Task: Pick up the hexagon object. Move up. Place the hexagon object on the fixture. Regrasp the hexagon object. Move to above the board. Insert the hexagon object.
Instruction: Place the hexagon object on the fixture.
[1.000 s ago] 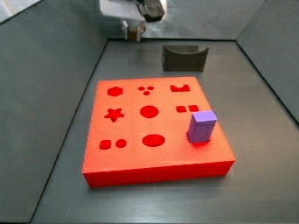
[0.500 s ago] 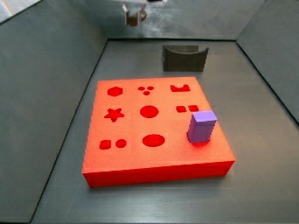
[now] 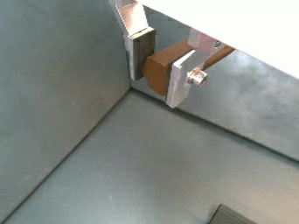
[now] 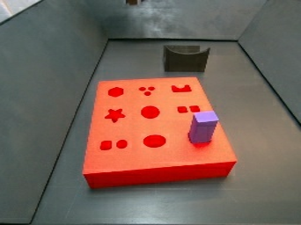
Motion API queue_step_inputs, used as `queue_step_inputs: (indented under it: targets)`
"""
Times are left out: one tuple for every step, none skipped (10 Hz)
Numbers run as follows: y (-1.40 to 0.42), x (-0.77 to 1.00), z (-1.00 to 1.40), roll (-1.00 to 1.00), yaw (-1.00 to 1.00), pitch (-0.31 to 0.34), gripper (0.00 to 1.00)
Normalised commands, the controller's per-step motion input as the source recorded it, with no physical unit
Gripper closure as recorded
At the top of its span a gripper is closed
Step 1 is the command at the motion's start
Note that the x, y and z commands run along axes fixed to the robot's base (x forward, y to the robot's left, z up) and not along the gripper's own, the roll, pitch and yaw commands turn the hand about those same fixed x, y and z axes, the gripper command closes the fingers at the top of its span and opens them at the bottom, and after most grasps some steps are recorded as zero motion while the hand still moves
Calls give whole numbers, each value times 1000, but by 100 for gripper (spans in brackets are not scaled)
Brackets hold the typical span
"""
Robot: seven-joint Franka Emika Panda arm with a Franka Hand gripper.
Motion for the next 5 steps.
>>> queue_step_inputs:
  targets:
    - [17,-1,333,40,-17,80,100]
    - [19,5,219,40,-17,87,100]
    - [-639,1000,-30,-106,1000,-364,100]
    - [-639,1000,-32,-106,1000,-366,100]
    - [-588,1000,-39,-101,782,-311,100]
